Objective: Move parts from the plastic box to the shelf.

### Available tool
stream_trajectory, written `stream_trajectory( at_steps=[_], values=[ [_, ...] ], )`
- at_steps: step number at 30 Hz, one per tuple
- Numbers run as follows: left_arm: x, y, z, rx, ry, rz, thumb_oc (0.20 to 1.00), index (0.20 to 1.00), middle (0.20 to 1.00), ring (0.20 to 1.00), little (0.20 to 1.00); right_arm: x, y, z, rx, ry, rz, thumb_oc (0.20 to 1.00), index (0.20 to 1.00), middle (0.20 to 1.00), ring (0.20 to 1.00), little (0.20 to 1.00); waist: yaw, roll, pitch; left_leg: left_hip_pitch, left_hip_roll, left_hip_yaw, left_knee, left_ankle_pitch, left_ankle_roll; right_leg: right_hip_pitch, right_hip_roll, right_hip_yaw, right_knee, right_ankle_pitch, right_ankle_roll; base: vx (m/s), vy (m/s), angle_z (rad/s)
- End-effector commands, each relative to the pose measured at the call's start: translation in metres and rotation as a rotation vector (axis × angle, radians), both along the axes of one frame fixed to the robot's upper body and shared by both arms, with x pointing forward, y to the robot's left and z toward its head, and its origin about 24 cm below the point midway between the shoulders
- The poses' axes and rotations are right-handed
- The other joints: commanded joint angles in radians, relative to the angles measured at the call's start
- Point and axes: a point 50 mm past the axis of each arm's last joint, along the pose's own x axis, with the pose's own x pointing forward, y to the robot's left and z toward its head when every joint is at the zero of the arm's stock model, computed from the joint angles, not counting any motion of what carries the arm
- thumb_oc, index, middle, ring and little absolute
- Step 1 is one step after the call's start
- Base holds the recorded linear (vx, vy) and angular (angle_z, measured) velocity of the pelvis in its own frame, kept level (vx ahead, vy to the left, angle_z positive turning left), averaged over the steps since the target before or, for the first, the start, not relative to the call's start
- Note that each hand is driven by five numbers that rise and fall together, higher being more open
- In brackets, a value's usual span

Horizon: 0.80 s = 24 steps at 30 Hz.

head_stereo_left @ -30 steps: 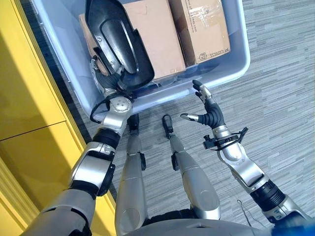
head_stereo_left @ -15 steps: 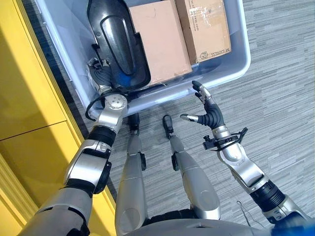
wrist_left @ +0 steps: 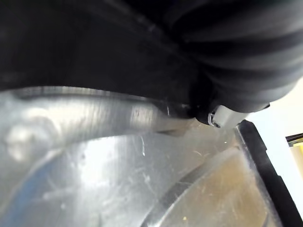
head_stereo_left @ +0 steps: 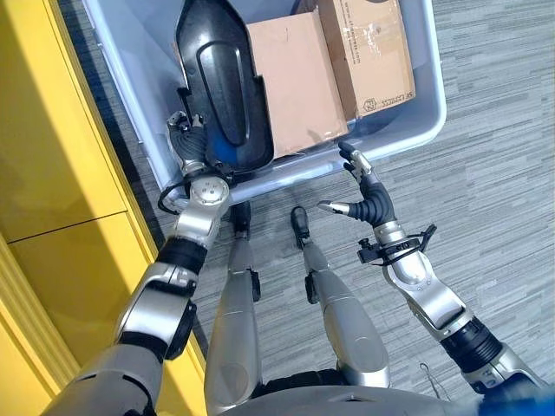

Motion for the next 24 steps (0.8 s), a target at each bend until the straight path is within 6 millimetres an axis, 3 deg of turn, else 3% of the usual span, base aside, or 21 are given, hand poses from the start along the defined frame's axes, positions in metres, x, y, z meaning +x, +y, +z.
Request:
stream_trajectory(
  at_steps=[1,9,16,21,24],
  values=[
    [-0.013,0.019,0.019,0.038,-0.137,0.056,0.200,0.200,0.200,0.200,0.200,-0.008,-0.012,0.012,0.056,-0.061,-0.023,1.000,1.000,1.000,1.000,1.000,-0.009,0.001,-0.061,0.096,0.046,0.087,0.013,-0.108,-0.054,0.015,-0.093,-0.067,0.047,-0.018,0.069,0.00,0.000,0.00],
    [-0.048,0.044,0.057,0.252,-0.324,0.163,0.200,0.200,0.200,0.200,0.200,-0.004,-0.015,0.010,0.034,-0.050,-0.018,1.000,1.000,1.000,1.000,1.000,0.023,0.028,-0.101,0.127,0.039,0.084,0.008,-0.119,-0.054,0.050,-0.105,-0.076,0.038,-0.021,0.072,0.00,0.000,0.00],
    [-0.064,0.043,0.081,0.352,-0.442,0.165,0.200,0.200,0.200,0.200,0.200,-0.004,-0.014,0.009,0.024,-0.040,0.005,1.000,1.000,1.000,1.000,1.000,0.031,0.043,-0.128,0.151,0.035,0.080,0.005,-0.122,-0.054,0.071,-0.111,-0.082,0.032,-0.020,0.074,-0.01,0.007,0.04],
    [-0.077,0.030,0.094,0.360,-0.540,0.053,0.200,0.200,0.200,0.200,0.200,-0.005,-0.014,0.004,0.009,-0.014,0.020,1.000,1.000,1.000,1.000,1.000,0.034,0.061,-0.155,0.180,0.035,0.078,0.004,-0.123,-0.052,0.094,-0.115,-0.085,0.030,-0.018,0.074,0.00,0.000,0.00],
    [-0.083,0.016,0.081,0.255,-0.529,-0.160,0.200,0.200,0.200,0.200,0.200,-0.007,-0.021,-0.004,-0.001,0.033,0.004,1.000,1.000,1.000,1.000,1.000,0.036,0.080,-0.184,0.223,0.038,0.069,0.008,-0.129,-0.049,0.125,-0.112,-0.089,0.054,-0.041,0.066,0.01,-0.012,0.00]
  ],
)
